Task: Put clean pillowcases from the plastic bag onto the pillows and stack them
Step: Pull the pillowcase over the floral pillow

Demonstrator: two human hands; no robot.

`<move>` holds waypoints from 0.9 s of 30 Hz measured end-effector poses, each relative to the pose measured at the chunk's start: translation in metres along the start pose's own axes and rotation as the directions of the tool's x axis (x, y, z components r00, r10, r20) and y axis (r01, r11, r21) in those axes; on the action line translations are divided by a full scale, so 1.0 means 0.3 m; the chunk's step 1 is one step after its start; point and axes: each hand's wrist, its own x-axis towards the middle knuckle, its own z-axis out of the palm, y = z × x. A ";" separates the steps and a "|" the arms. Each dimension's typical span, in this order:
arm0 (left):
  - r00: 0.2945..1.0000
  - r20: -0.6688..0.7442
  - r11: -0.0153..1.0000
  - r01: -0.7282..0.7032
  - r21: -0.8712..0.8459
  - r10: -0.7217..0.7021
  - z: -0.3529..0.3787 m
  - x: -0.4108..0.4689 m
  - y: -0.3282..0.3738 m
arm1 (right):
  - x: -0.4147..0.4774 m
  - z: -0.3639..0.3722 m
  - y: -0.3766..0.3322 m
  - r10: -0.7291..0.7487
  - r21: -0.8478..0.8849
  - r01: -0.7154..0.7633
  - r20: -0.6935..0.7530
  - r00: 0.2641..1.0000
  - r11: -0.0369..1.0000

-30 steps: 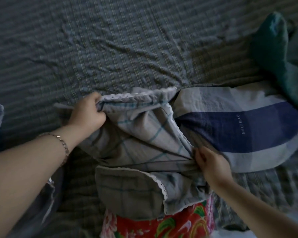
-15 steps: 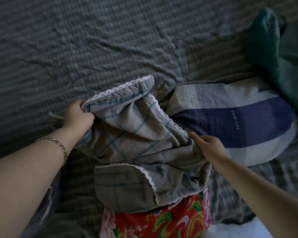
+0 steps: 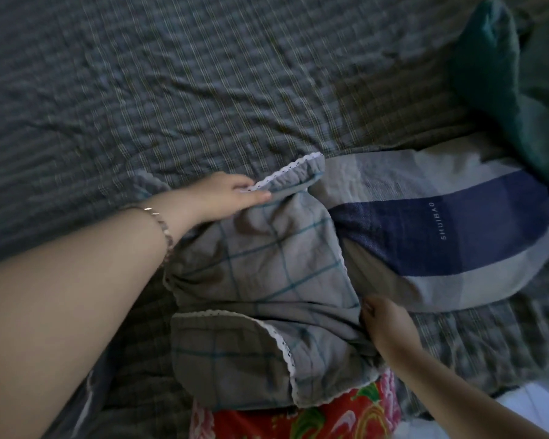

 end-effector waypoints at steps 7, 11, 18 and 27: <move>0.800 -0.523 0.891 -0.032 0.453 0.294 0.097 0.074 0.110 | 0.000 0.007 0.070 0.272 0.387 -0.278 0.072 0.960 0.879; 0.884 -0.270 0.803 -0.171 0.571 0.381 0.158 0.100 0.183 | 0.017 0.042 0.097 0.316 0.255 -0.343 0.142 0.938 0.904; 0.995 -0.101 0.721 0.051 0.691 0.027 0.159 0.186 0.170 | 0.074 -0.013 0.098 0.158 0.121 -0.167 0.081 0.984 0.979; 0.863 -0.502 0.935 0.220 0.280 -0.053 0.041 0.173 0.073 | 0.033 -0.025 0.097 0.219 0.451 -0.248 0.116 0.969 0.857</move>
